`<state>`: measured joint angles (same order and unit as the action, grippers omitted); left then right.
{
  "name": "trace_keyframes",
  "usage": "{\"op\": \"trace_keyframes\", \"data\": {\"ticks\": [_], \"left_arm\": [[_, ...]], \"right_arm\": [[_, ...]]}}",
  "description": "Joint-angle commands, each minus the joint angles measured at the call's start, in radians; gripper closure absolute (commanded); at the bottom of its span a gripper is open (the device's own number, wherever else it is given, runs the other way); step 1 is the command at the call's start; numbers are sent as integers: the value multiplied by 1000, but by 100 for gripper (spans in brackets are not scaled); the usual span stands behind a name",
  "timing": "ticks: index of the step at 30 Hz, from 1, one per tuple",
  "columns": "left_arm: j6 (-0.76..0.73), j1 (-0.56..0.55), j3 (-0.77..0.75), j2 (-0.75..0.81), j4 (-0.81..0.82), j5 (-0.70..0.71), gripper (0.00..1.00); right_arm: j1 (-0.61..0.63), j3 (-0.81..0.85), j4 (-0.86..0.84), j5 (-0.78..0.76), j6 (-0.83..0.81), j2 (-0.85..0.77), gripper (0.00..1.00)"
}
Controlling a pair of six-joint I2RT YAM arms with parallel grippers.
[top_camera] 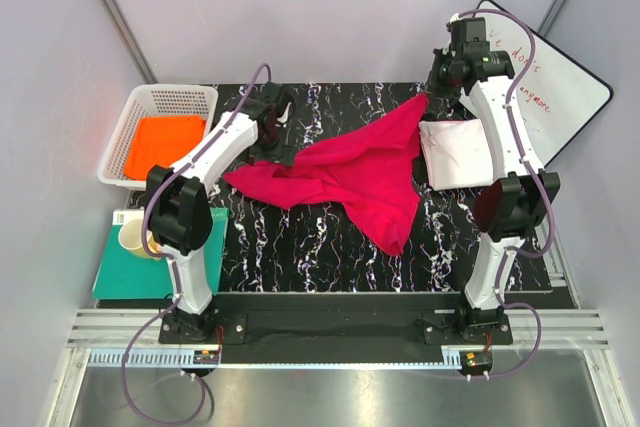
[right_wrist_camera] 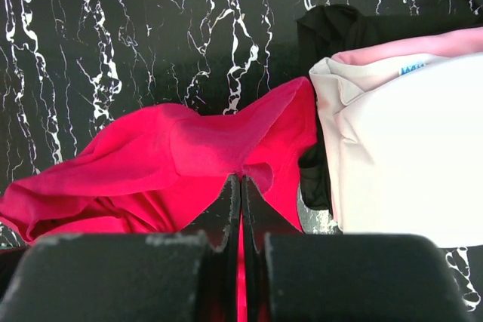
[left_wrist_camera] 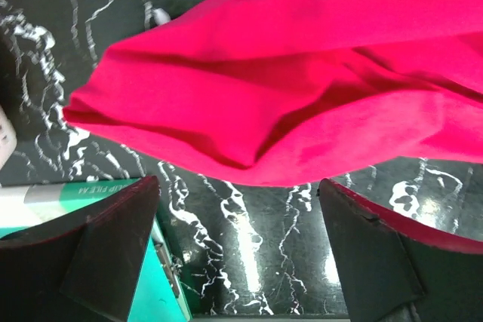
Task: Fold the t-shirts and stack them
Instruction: Flatten out the tshirt
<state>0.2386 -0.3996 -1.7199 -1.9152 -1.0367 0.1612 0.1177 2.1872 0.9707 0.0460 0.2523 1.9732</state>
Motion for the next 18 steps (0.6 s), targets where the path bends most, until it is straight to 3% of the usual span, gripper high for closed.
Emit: {"op": "trace_keyframes", "data": {"ticks": [1,4,8,12,15,16,18], "left_arm": [[-22,-5,16,12,66,-42,11],[-31,-7,16,-21,64,-19,20],[-45,-7,19,-70,66,-2,24],[-47,-7,-10,-126,72,4,41],[-45,-7,-32,-151,67,27,75],[-41,-7,-38,-156,60,41,100],[-33,-5,-59,-153,47,98,100]], "right_arm": [[-1,9,-15,29,8,-2,100],[-1,11,-15,19,-1,1,100],[-3,13,-15,9,-2,4,100],[-3,16,-15,23,1,10,100],[-1,13,-15,17,1,9,100],[-3,10,-15,12,1,9,100],[-1,11,-15,14,2,7,100]]}}
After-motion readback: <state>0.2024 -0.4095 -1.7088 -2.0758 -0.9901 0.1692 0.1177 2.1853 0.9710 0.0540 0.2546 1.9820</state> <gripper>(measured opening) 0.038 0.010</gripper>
